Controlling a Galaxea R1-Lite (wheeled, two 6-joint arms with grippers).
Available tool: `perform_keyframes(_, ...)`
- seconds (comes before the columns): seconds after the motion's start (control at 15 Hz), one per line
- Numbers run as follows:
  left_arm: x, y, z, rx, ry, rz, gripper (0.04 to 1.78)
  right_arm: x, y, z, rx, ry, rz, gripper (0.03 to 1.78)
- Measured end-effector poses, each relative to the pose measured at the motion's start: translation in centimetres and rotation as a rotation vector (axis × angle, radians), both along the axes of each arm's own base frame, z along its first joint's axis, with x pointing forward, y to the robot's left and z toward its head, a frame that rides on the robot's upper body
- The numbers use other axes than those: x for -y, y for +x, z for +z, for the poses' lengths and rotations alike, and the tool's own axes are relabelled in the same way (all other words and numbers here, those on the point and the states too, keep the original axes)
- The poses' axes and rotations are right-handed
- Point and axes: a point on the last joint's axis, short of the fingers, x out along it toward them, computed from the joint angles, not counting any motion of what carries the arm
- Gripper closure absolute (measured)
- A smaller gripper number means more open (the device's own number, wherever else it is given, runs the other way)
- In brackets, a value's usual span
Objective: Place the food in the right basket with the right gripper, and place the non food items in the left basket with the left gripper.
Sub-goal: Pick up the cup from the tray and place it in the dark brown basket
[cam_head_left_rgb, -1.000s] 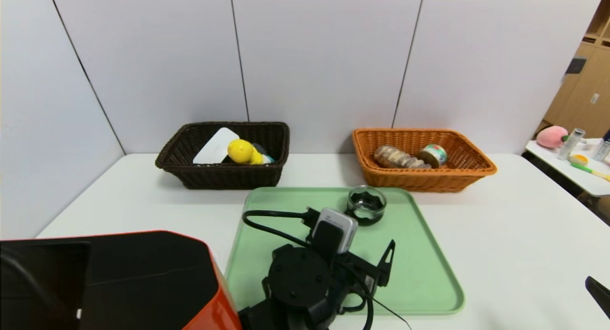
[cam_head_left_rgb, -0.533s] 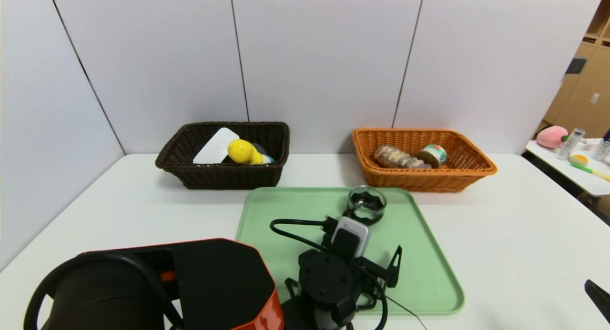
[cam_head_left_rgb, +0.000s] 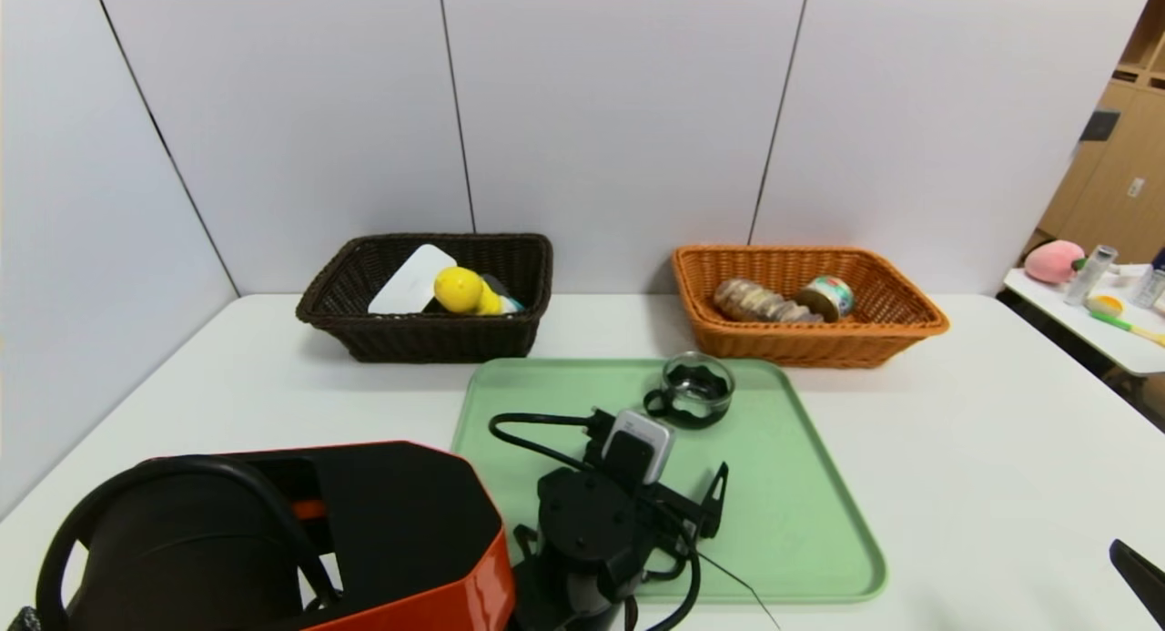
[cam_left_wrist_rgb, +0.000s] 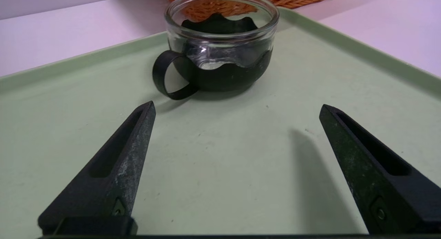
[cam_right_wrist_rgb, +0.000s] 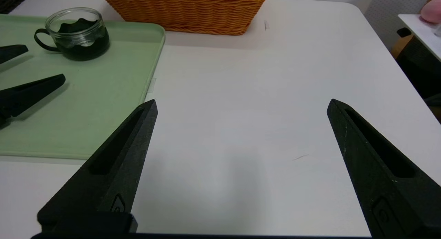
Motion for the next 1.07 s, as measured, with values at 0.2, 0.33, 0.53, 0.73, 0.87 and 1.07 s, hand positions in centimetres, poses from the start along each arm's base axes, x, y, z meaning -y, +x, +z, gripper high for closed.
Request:
perform_keyframes(0.2,-0.8,-0.5,0.3,-0.014,0.017,-0.018,0.13,0.0,0.0,-0.2,-0.007,0.002,0.011,0.11)
perform_keyframes(0.33,-1.0,0.2,0.5,-0.01,0.007,-0.022,0.13,0.0,0.0,-0.3,-0.01,0.002,0.011,0.11)
perform_keyframes(0.53,-0.2,1.7,0.5,0.014,-0.026,-0.012,0.13,0.0,0.0,-0.3,-0.01,0.002,0.011,0.11)
perform_keyframes(0.73,0.7,2.7,0.4,0.038,-0.048,-0.007,0.13,0.0,-0.1,-0.3,-0.008,0.002,0.011,0.11)
perform_keyframes(0.87,1.1,3.0,0.4,0.048,-0.058,-0.007,0.13,0.0,-0.1,-0.3,-0.008,0.002,0.012,0.11)
perform_keyframes(1.07,1.1,3.3,0.2,0.053,-0.06,-0.001,0.13,0.0,-0.1,-0.3,-0.009,0.002,0.012,0.11)
